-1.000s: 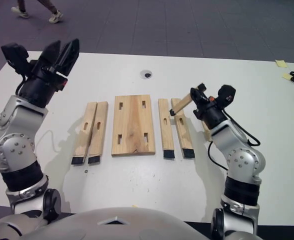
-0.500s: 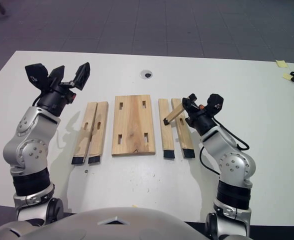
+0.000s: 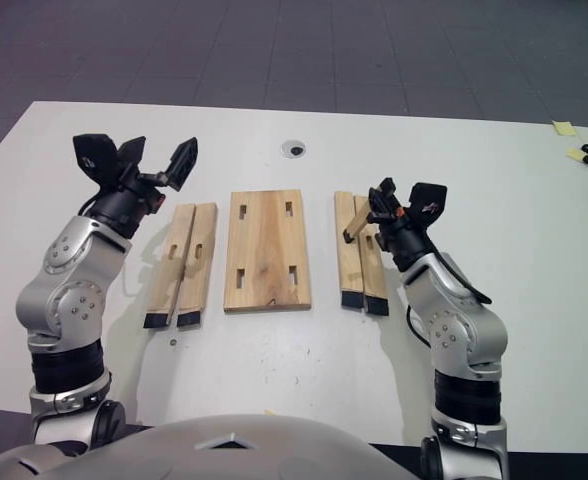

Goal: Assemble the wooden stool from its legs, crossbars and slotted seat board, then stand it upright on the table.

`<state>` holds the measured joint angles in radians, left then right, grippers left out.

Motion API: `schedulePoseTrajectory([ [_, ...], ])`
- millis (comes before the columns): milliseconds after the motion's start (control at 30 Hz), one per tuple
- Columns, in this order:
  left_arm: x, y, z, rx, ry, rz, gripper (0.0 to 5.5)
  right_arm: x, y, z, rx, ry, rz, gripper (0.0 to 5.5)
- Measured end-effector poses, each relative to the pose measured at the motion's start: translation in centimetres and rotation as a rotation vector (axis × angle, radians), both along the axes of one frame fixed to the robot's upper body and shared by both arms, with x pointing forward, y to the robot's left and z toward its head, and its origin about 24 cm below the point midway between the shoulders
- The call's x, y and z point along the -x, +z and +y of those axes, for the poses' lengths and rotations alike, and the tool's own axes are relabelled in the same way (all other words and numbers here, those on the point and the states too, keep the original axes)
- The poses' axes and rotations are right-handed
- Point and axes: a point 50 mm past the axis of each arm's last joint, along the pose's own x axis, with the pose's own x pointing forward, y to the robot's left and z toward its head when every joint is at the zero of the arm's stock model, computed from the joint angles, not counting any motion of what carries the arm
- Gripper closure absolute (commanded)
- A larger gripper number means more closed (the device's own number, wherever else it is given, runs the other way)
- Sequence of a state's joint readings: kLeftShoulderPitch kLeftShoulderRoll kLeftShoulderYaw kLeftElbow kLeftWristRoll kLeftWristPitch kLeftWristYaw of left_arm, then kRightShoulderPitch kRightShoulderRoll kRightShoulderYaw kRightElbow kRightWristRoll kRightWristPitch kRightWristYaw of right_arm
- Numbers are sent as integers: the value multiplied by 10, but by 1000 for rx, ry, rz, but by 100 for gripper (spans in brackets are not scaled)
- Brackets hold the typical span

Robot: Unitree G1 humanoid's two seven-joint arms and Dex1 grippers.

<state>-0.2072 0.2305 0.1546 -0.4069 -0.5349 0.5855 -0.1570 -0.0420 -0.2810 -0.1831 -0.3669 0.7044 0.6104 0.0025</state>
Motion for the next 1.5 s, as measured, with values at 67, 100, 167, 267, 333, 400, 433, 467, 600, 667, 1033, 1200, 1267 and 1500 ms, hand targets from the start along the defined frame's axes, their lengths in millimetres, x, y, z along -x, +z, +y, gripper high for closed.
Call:
schedulePoseTrajectory([
  [67, 0, 0, -2, -7, -16, -2, 10, 0, -2, -5, -41, -60, 11, 509],
  [100, 0, 0, -2, -14, -22, -4, 10, 0, -3, -6, -69, -89, 19, 509],
  [167, 0, 0, -3, -31, -26, -8, 10, -1, -4, -7, -108, -126, 32, 509],
  [267, 2, -3, -4, -37, -41, -1, 10, -2, -5, -8, -153, -161, 51, 509],
  [333, 2, -4, -7, -40, -58, -3, 10, -4, -5, -10, -168, -180, 59, 509],
  [400, 2, -4, -9, -41, -74, -7, 10, -6, -4, -12, -189, -218, 65, 509],
  [433, 3, -4, -10, -43, -76, -7, 10, -6, -4, -14, -200, -231, 66, 509],
  [467, 3, -5, -10, -50, -79, -6, 10, -7, -5, -15, -211, -246, 69, 509],
  [600, 4, -7, -10, -65, -85, -3, 10, -7, -4, -16, -195, -274, 72, 509],
  [667, 4, -8, -9, -84, -79, -4, 10, -7, -2, -17, -153, -288, 67, 509],
  [1033, 5, -9, -10, -187, -93, -20, 10, -8, 0, -20, 199, -305, 70, 509],
  [1200, 5, -8, -9, -210, -89, -33, 10, -5, -2, -23, 284, -202, 82, 509],
  [1267, 5, -8, -8, -213, -87, -38, 10, -3, -3, -25, 330, -142, 73, 509],
  [1500, 4, -8, -6, -242, -74, -43, 10, -2, -11, -26, 355, -96, 9, 509],
])
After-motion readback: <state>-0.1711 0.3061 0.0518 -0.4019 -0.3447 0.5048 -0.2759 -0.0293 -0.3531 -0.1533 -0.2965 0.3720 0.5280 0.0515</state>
